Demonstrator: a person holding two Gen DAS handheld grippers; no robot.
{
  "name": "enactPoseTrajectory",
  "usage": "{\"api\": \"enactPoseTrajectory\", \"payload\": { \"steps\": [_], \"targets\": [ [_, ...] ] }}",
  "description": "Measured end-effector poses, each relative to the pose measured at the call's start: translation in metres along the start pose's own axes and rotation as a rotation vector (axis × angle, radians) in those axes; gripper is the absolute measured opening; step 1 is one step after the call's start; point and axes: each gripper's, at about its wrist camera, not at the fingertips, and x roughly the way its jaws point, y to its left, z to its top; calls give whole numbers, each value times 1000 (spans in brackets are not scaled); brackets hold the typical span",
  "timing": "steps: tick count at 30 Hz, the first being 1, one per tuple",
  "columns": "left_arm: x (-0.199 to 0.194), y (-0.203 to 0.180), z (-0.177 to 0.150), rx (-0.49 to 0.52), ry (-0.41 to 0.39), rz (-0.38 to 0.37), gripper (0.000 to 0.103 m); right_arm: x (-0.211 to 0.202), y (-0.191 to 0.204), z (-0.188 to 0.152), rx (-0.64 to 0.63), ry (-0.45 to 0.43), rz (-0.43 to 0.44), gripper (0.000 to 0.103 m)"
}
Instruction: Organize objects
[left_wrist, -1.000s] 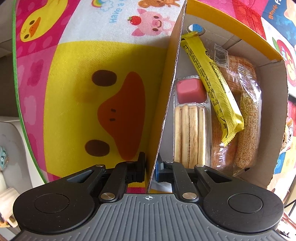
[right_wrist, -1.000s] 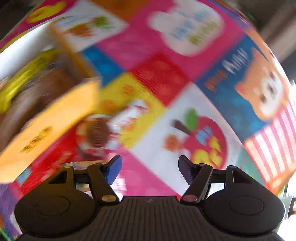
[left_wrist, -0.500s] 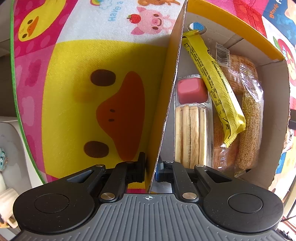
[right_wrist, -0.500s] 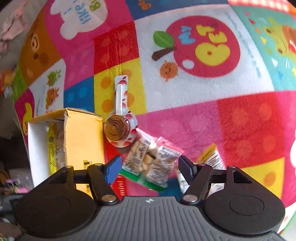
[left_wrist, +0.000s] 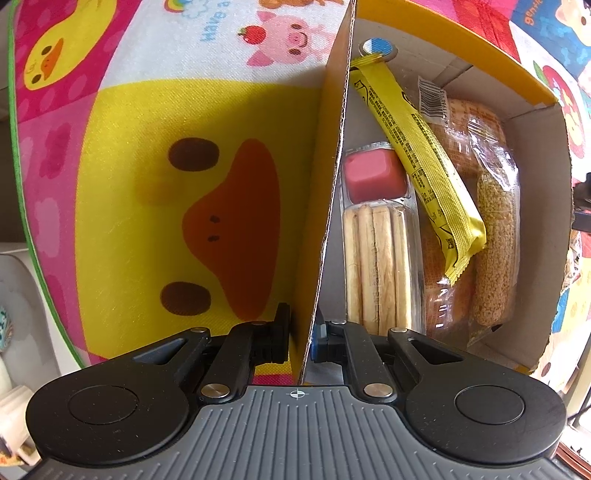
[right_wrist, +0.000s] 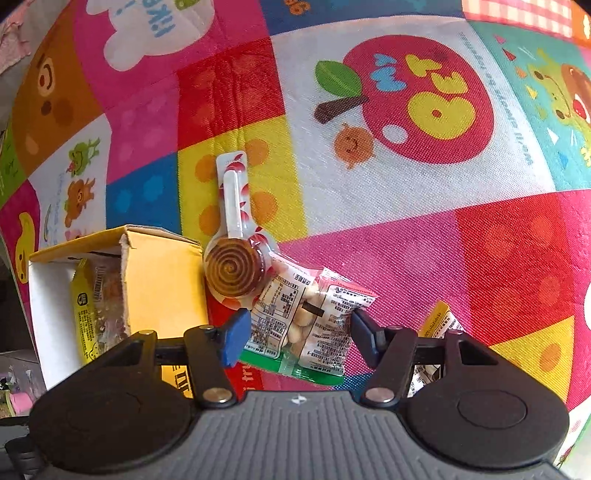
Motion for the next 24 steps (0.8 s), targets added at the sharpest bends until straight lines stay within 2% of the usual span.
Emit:
{"api": "enactPoseTrajectory", "payload": {
  "steps": [3,9,11,15,21,24],
  "targets": [
    [0,1,-2,19,1,-10,11,4,-7,3,36,-1,9,65],
    [2,1,-3,75,3,-13,11,2,-1,1,29,-23,-17,66],
    [3,-2,-1,100,7,-13,11,1,1,-1,12,-27,-27,62],
    [4,-5,-2,136,12,-20,11,-14,-4,-9,20,-21,-12,34],
    [5,-5,1,194,29,-41,11,-63,-8,-54,33,-38,-21,33],
    [6,-4,0,218,36,-53,12,-86,-7,-72,67,-52,11,34]
  ]
}}
